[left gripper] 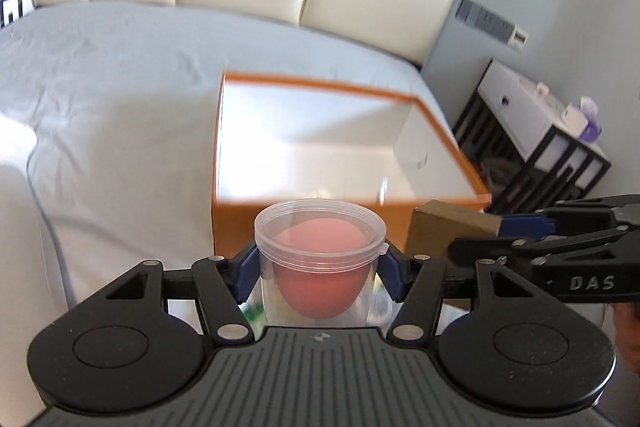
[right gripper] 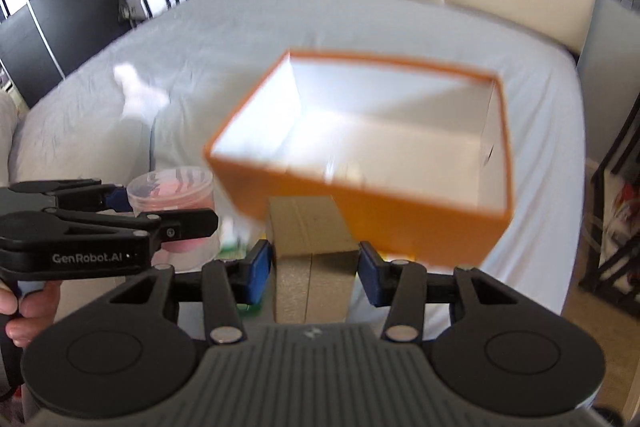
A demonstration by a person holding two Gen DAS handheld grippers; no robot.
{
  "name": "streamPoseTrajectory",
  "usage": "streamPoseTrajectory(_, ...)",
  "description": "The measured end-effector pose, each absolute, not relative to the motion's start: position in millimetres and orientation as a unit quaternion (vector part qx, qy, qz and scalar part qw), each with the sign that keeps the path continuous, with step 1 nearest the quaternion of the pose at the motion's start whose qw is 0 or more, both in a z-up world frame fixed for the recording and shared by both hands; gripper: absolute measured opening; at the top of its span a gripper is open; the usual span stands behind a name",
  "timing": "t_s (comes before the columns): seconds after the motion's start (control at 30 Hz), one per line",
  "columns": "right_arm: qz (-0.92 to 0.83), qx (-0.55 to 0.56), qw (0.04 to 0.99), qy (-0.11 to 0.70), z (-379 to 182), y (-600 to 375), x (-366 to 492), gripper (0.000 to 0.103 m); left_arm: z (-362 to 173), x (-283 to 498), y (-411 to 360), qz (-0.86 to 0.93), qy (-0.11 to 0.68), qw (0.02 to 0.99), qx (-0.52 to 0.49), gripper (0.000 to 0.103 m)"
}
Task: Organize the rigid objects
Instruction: 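Lift both items over the orange box and lower them inside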
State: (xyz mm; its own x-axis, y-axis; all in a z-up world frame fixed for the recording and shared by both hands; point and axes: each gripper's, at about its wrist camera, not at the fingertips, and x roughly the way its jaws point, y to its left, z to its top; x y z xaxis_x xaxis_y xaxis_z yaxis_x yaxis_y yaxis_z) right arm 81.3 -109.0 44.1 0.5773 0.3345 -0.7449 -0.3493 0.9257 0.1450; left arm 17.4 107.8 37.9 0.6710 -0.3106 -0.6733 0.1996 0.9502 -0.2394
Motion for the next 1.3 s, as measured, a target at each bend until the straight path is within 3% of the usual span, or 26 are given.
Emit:
streamPoseTrajectory(0.47,0.156,-0.014,0.923,0.353,87.1,-113.9,154.8,0.046,55.8,101.4,94.1,-0.147,0.348,0.924,-0.055,0.069)
streamPoseTrajectory(1.13,0.134,0.028,0.889,0.437,16.1,-123.7,253.7,0.046,-0.4,184.7,89.2,-0.191,0.395,0.897,0.057,0.069)
streamPoseTrajectory(1.3,0.136,0.035,0.882,0.449,6.8,-125.2,262.7,0.046,-21.5,194.8,74.3,-0.186,0.44,0.871,0.112,0.069)
